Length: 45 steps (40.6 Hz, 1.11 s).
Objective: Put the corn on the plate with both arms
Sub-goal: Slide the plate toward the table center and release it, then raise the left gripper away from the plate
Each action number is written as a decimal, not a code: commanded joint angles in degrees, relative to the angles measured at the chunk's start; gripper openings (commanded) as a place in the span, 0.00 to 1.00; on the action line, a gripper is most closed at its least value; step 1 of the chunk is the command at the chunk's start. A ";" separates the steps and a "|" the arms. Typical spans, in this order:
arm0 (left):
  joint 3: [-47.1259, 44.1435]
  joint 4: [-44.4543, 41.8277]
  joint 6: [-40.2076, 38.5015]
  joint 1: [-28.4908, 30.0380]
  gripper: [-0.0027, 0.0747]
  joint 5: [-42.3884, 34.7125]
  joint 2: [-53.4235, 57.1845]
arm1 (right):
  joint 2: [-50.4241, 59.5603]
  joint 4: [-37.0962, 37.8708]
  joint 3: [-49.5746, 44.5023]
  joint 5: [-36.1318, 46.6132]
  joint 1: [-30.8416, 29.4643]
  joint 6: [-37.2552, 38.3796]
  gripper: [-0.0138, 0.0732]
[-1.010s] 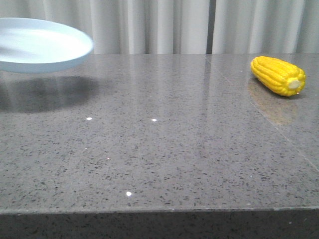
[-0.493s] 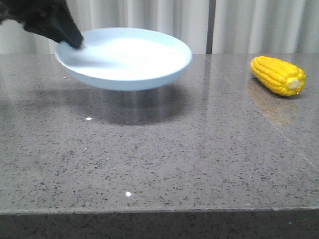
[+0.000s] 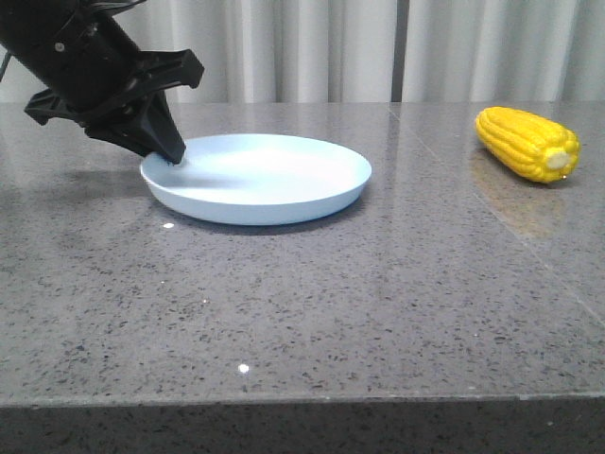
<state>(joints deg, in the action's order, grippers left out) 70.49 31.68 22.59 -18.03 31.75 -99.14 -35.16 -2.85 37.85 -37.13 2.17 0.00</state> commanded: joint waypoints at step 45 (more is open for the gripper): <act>-22.72 -14.82 -0.16 -11.89 0.67 7.36 60.45 | -0.41 0.56 1.80 3.62 -0.36 -0.87 0.89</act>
<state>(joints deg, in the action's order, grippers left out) 47.64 15.93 22.59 -29.45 41.38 -42.58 -35.16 -2.85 37.85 -37.13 2.17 0.00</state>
